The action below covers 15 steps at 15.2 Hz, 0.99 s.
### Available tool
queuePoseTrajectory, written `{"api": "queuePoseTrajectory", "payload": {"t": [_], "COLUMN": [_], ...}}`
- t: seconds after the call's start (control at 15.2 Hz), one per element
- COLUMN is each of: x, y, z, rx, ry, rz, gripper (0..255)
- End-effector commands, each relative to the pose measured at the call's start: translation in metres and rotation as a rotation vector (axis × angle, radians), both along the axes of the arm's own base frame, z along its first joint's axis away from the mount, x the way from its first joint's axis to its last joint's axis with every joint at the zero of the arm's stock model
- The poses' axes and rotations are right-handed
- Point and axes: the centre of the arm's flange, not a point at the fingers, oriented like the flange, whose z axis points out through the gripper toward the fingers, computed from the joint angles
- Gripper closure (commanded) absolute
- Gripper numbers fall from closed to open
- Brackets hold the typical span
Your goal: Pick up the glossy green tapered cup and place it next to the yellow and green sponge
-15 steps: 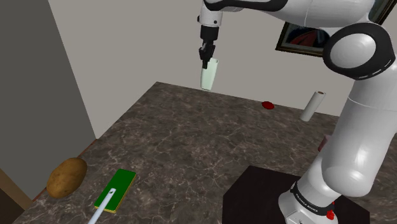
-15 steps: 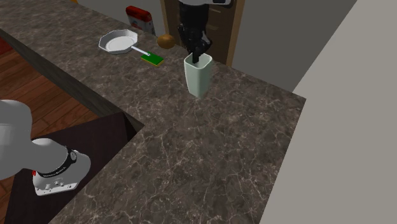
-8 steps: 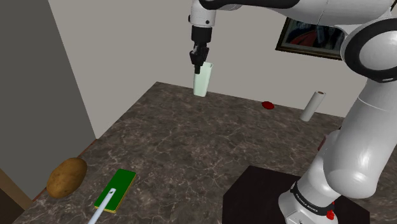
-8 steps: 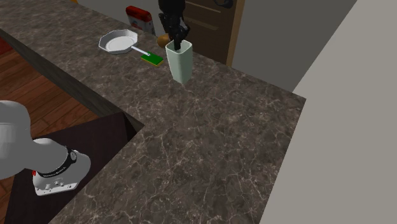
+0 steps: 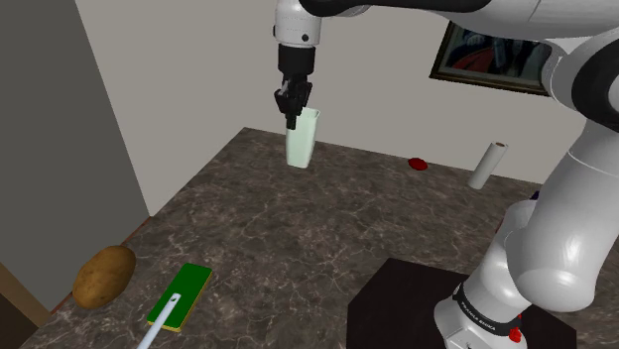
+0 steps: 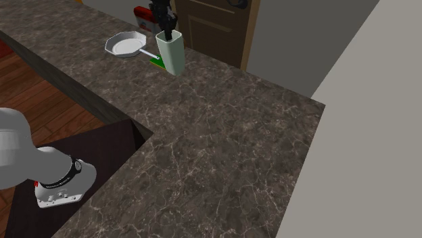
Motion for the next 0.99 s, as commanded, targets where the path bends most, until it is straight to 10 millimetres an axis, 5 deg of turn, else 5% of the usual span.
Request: {"api": "queuePoseTrajectory", "payload": {"t": [0.0, 0.46, 0.92], "x": [-0.007, -0.042, -0.042], "y": [0.024, 0.113, 0.113], "z": [0.001, 0.002, -0.035], "rx": [0.000, 0.000, 0.000], "ry": [0.000, 0.000, 0.000], "rz": [-0.001, -0.001, -0.001], "gripper": [255, 255, 255]}}
